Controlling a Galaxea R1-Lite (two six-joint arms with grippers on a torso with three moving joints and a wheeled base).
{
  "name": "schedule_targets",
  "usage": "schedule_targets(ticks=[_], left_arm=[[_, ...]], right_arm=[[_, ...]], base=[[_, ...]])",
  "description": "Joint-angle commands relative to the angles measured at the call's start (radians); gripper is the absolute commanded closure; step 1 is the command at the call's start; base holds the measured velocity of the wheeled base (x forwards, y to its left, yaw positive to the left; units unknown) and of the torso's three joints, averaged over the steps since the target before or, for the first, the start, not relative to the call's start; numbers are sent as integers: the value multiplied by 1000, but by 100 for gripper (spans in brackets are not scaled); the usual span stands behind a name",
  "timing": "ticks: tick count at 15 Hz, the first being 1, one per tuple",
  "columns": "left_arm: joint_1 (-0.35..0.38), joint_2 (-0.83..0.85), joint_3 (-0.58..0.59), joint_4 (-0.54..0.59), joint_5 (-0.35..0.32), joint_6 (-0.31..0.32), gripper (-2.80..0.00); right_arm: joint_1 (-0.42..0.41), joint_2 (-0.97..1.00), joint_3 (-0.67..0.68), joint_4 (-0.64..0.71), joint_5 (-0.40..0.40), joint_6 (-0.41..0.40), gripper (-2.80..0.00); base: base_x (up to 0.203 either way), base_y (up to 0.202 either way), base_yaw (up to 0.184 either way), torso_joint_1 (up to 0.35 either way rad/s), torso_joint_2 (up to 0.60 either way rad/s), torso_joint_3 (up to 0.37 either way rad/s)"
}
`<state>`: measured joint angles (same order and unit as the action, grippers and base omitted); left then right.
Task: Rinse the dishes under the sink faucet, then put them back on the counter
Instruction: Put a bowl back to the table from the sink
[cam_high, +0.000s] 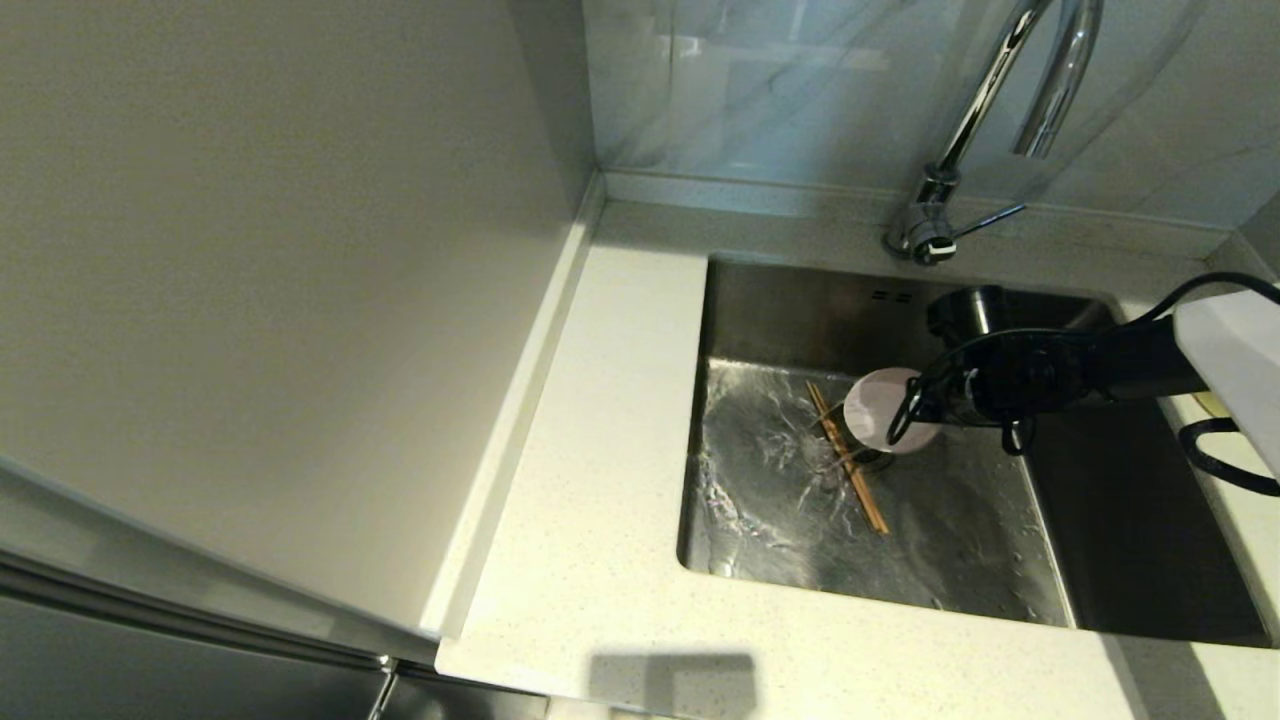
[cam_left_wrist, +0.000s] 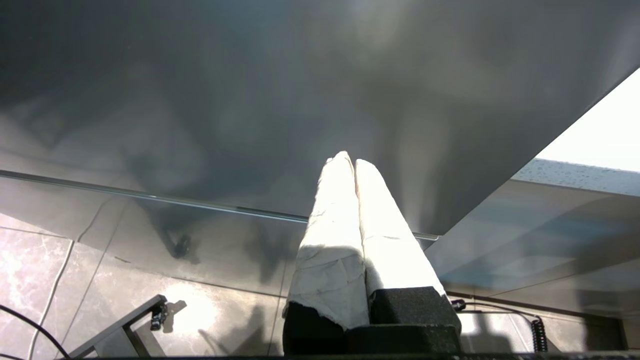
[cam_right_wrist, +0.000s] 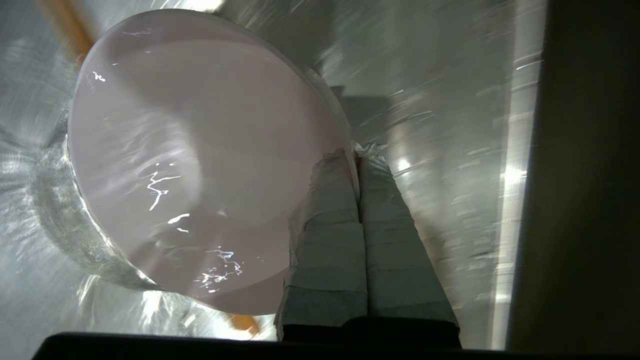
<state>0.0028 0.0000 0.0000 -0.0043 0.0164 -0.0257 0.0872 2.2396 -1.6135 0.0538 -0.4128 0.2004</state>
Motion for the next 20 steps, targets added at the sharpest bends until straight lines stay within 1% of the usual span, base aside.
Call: schedule_targets(ticks=[1,3,4,5,6,8,9,10,12,14,15,17,20], left_arm=[[0,-3,0,0,0,0,0],[0,-3,0,0,0,0,0],[0,-3,0,0,0,0,0],[0,-3,0,0,0,0,0],[0,-3,0,0,0,0,0],[0,-3,0,0,0,0,0],[0,-3,0,0,0,0,0],[0,-3,0,0,0,0,0],[0,-3,0,0,0,0,0],[0,-3,0,0,0,0,0],[0,-3,0,0,0,0,0],[0,-3,0,0,0,0,0],[0,-3,0,0,0,0,0]], right_arm=[[-18,-49,21,-50,-16,-4,0],[-34,-67,30,-129,-36,-40,0],[-38,-74,41,-181,-66,-59,0],[-41,-86,81,-240,-89,-87,0],[-49,-103,133,-323,-96,-130,0],[-83,-149,244,-549,-86,-284,0],[-104,-173,274,-632,-63,-346,0],[-119,-197,287,-693,-44,-374,0],[-139,-231,308,-773,-38,-385,0],[-168,-273,362,-839,-34,-431,0],[-184,-300,406,-869,-17,-455,0],[-221,-360,493,-906,42,-493,0],[-259,-437,589,-969,59,-507,0]], base=[[0,0,0,0,0,0],[0,0,0,0,0,0],[0,0,0,0,0,0],[0,0,0,0,0,0],[0,0,0,0,0,0],[0,0,0,0,0,0],[0,0,0,0,0,0],[0,0,0,0,0,0],[0,0,0,0,0,0],[0,0,0,0,0,0],[0,0,0,0,0,0],[0,0,0,0,0,0],[0,0,0,0,0,0]])
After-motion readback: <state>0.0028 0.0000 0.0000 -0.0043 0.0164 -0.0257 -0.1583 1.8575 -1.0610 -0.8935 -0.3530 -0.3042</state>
